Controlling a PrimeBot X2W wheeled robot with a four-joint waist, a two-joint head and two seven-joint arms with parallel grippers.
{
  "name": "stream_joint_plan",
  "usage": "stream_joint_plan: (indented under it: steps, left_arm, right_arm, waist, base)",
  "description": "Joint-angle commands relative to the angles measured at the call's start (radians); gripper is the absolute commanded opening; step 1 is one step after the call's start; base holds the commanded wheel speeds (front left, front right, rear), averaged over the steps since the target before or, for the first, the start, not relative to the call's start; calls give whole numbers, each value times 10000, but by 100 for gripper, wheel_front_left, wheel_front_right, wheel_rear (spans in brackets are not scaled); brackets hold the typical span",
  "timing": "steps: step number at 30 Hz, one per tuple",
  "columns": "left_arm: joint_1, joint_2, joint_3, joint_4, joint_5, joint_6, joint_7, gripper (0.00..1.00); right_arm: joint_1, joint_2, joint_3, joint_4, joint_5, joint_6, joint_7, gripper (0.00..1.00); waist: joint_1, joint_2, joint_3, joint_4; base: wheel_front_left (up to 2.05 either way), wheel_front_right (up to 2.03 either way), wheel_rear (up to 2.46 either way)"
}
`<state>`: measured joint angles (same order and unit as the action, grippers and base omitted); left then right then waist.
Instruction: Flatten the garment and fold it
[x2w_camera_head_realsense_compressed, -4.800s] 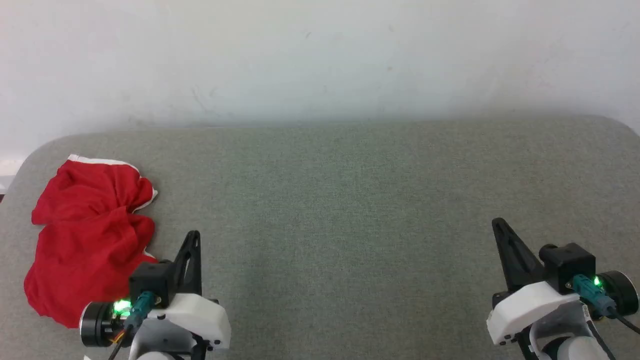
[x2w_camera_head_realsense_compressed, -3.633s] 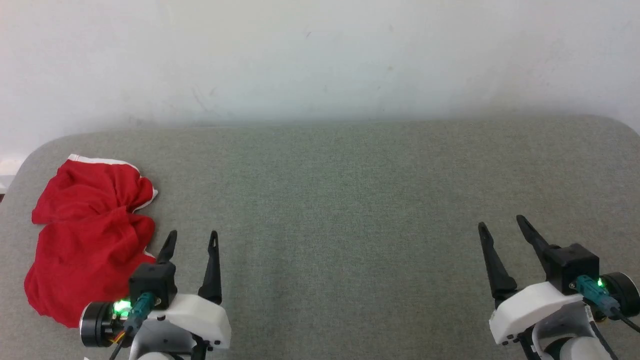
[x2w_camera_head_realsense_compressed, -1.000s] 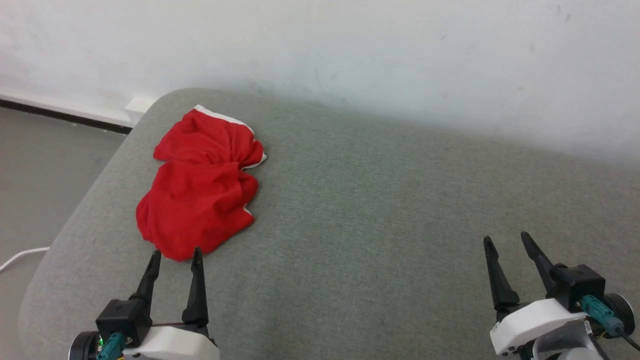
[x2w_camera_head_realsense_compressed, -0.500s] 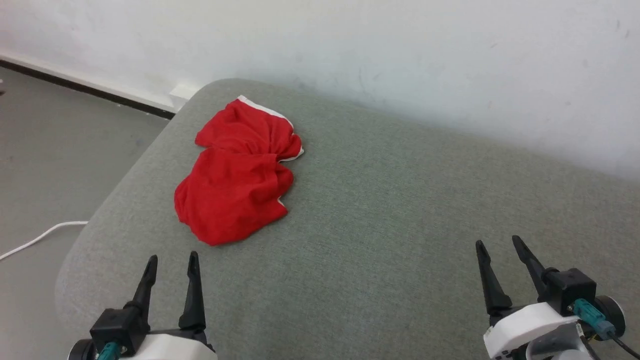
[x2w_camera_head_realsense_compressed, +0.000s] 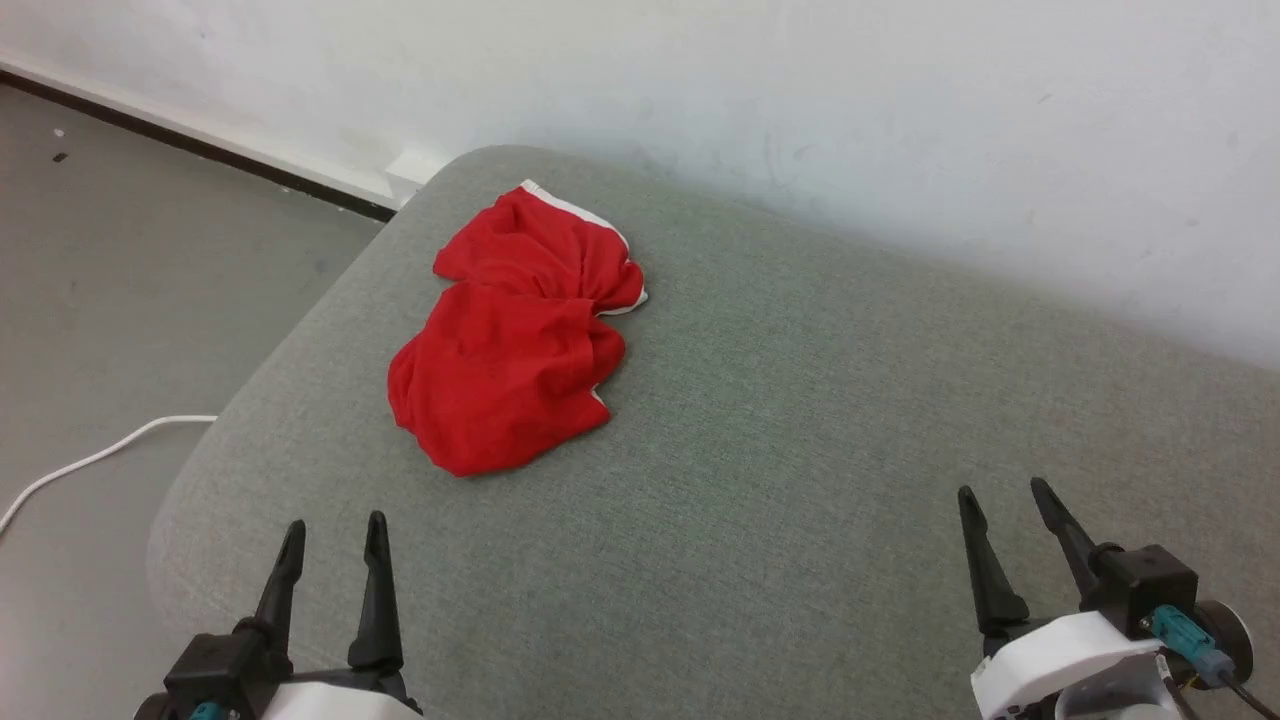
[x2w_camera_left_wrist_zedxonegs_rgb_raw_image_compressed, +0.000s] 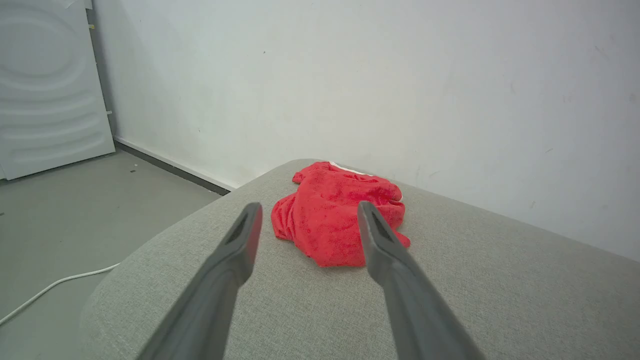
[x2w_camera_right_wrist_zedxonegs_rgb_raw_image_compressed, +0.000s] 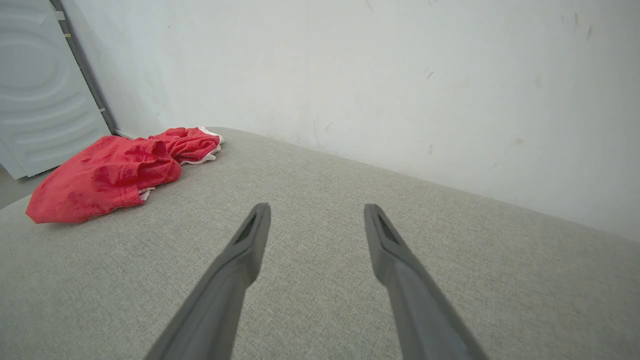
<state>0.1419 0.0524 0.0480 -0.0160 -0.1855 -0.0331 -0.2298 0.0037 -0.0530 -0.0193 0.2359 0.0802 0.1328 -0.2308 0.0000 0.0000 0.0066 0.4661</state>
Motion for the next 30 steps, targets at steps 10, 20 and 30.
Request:
stream_joint_plan:
  steps: [10, 20, 30]
  left_arm:
    - [270, -22, 140, -74, -200, -149, -293, 100]
    - [265, -22, 139, -27, -242, -176, -320, 100]
    - [-1, -22, 33, 56, -111, -248, -320, 100]
  right_arm:
    - [-155, 28, -75, 141, -63, -21, -283, 100]
    - [-165, 28, -97, 49, -131, -21, -310, 100]
    - [-189, 28, -115, -58, -235, -21, -310, 100]
  waist:
    - [0, 0, 7, 378]
    - [0, 0, 64, 462]
    - [0, 0, 179, 445]
  base:
    - [0, 0, 0]
    - [0, 0, 0]
    - [0, 0, 0]
